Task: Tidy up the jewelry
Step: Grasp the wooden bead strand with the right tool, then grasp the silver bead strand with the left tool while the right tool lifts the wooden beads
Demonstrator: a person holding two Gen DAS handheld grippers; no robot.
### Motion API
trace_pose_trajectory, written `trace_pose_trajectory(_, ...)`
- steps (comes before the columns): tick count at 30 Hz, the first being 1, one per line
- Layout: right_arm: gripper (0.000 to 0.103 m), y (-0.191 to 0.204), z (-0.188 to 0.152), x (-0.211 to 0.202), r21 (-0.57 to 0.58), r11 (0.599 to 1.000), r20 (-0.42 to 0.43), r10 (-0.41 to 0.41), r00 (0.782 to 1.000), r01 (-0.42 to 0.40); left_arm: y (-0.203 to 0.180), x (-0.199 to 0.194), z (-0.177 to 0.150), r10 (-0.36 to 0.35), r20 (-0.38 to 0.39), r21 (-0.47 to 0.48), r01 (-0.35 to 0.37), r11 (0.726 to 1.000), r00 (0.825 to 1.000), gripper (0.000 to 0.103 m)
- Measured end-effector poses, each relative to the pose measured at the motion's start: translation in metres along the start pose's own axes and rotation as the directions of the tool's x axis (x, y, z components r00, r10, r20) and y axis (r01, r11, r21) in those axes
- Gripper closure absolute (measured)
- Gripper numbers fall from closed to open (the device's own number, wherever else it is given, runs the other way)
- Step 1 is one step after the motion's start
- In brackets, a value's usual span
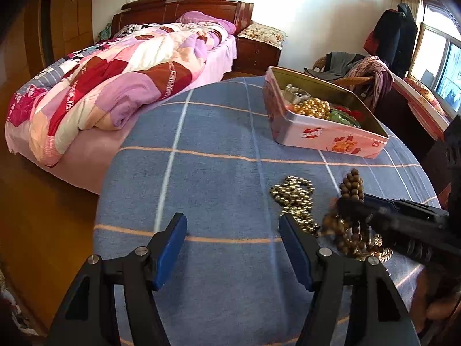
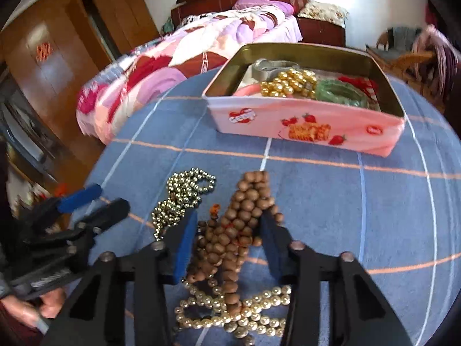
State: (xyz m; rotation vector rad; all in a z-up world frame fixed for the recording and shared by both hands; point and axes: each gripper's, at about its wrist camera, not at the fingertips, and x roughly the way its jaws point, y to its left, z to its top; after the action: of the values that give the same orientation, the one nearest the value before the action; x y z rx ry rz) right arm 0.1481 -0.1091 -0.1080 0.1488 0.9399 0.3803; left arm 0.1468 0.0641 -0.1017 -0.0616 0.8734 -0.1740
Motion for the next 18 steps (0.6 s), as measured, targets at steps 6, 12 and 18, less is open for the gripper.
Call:
trace_pose_trajectory(6,0.08,-0.031,0.0,-0.019,0.109,0.994,0.058,0.013,0.998,-0.019,-0.017,0.01,0.008,-0.04,-0.018,0.025,0.041,0.999,0.999,0.036)
trace_pose_trajectory(12,0.08,-0.04,0.001,-0.053,0.156,0.987,0.154,0.021,0.988,-0.045,-0.038,0.033,0.018,-0.052,-0.081,0.054,0.057,0.997,0.995,0.036)
trace_pose_trajectory(18,0.08,-0.033,0.005,-0.082,0.131,0.991,0.256,-0.029,0.966,-0.005,-0.059,0.036,0.02,-0.001,-0.073,0.167,0.013,0.986,0.997,0.064)
